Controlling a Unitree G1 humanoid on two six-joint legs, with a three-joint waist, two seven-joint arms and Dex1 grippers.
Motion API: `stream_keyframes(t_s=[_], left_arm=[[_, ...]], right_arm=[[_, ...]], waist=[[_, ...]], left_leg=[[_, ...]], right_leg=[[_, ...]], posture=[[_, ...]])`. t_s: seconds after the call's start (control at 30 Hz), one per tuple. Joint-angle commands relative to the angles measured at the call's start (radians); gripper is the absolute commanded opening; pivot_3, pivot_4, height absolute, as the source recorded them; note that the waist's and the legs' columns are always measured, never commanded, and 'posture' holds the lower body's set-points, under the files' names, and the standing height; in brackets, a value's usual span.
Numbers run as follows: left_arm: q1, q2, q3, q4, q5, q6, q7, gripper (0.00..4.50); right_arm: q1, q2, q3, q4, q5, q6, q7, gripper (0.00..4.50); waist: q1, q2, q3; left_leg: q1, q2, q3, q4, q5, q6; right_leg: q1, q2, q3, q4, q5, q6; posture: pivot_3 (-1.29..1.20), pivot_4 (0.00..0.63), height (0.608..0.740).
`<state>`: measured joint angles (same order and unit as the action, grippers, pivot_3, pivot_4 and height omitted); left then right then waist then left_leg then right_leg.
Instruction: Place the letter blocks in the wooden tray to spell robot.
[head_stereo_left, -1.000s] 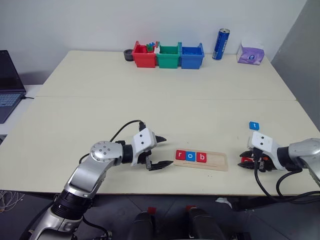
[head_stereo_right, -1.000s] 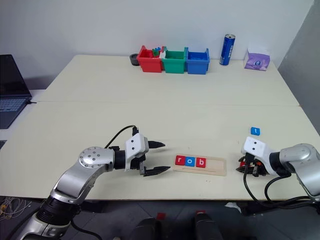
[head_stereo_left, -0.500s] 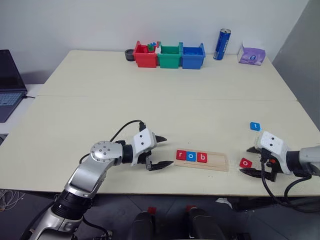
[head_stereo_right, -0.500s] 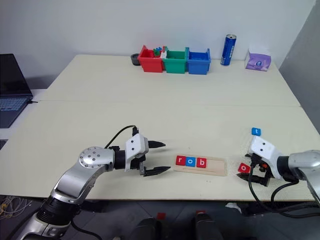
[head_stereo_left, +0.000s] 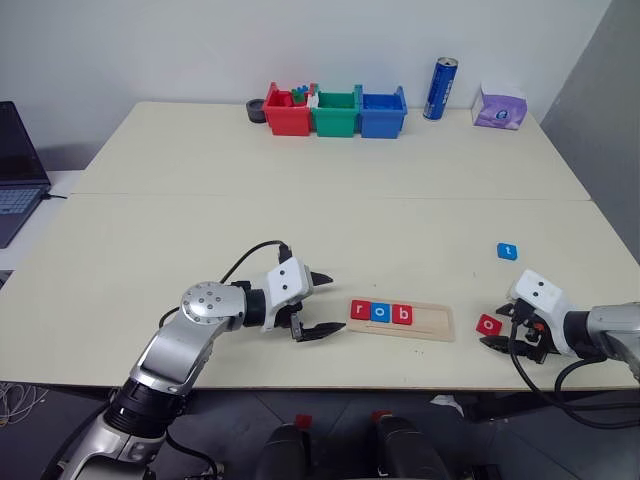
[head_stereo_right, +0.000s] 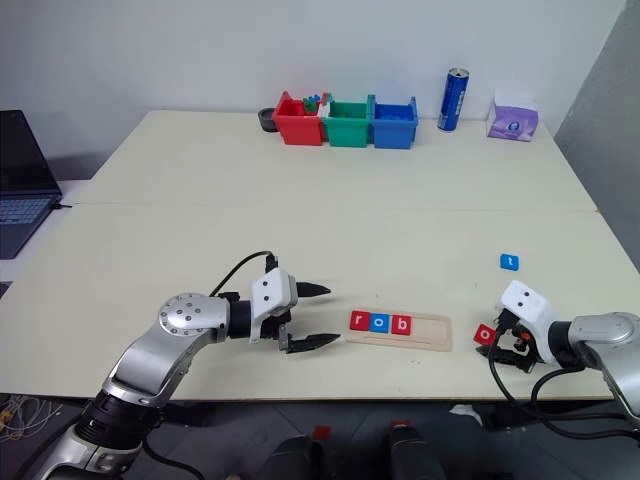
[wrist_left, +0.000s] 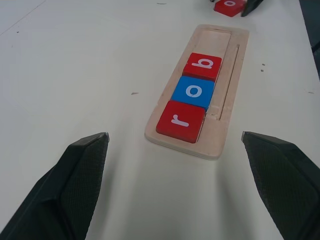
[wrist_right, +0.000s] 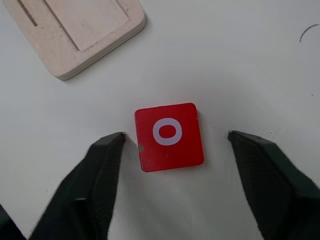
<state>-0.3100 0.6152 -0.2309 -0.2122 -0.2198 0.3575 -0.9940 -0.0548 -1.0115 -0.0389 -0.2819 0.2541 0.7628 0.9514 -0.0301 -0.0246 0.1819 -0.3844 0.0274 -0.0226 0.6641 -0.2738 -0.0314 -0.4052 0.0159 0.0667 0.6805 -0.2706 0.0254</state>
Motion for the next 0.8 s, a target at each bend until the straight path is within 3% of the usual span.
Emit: stream_keyframes(t_s=[0.03, 0.1, 0.13, 0.27, 0.43, 0.6, 0.8], left_arm=[[0.007, 0.014, 0.018, -0.016, 0.002, -0.023, -0.002, 4.5], [0.014, 0.021, 0.023, -0.015, 0.003, -0.024, -0.001, 4.5], [0.018, 0.027, 0.027, -0.013, 0.003, -0.025, 0.0, 4.5], [0.028, 0.041, 0.036, -0.012, 0.001, -0.029, 0.005, 4.5], [0.033, 0.04, 0.034, -0.02, 0.001, -0.029, 0.014, 4.5], [0.036, 0.036, 0.031, -0.029, 0.001, -0.027, 0.023, 4.5], [0.044, 0.036, 0.029, -0.038, 0.001, -0.023, 0.032, 4.5]], right_arm=[[0.0, -0.019, -0.013, 0.004, 0.002, -0.001, 0.007, 2.19], [-0.014, -0.031, -0.03, -0.024, 0.025, 0.005, 0.024, 1.48], [-0.027, -0.038, -0.037, -0.056, 0.043, 0.014, 0.038, 1.44], [-0.083, -0.029, -0.008, -0.177, 0.098, 0.042, 0.054, 1.45], [-0.17, 0.038, 0.135, -0.259, 0.096, 0.08, 0.025, 1.45], [-0.255, 0.089, 0.257, -0.216, 0.043, 0.08, 0.003, 1.45], [-0.311, 0.099, 0.316, -0.168, 0.003, 0.06, 0.001, 1.45]], waist=[[0.0, 0.0, 0.0], [0.0, 0.0, 0.0], [-0.001, 0.0, 0.0], [-0.003, 0.0, 0.0], [-0.001, 0.0, 0.0], [0.0, 0.0, 0.0], [0.001, 0.0, 0.0]], left_leg=[[0.0, 0.0, 0.0, 0.0, 0.0, 0.0], [0.0, 0.0, 0.0, 0.0, 0.0, 0.0], [0.0, 0.0, 0.0, 0.0, 0.0, 0.0], [0.0, 0.0, -0.001, 0.0, 0.0, 0.0], [0.0, 0.0, -0.001, 0.0, 0.0, 0.0], [-0.001, 0.0, -0.001, 0.0, 0.0, 0.0], [-0.001, 0.0, -0.001, 0.0, 0.0, 0.0]], right_leg=[[0.0, 0.0, 0.0, 0.0, 0.0, 0.0], [0.0, 0.0, 0.0, 0.0, 0.0, 0.0], [0.0, 0.0, 0.0, 0.0, 0.0, 0.0], [0.0, 0.0, 0.0, 0.0, 0.0, 0.0], [0.0, 0.0, -0.001, 0.0, 0.0, 0.0], [-0.001, 0.0, 0.0, 0.0, 0.0, 0.0], [-0.001, -0.001, -0.001, 0.0, 0.0, 0.0]], posture=[[0.0, 0.15, 0.74], [0.0, 0.15, 0.74], [0.0, 0.15, 0.74], [0.0, 0.15, 0.74], [0.0, 0.15, 0.74], [0.0, 0.15, 0.74], [0.0, 0.15, 0.74]])
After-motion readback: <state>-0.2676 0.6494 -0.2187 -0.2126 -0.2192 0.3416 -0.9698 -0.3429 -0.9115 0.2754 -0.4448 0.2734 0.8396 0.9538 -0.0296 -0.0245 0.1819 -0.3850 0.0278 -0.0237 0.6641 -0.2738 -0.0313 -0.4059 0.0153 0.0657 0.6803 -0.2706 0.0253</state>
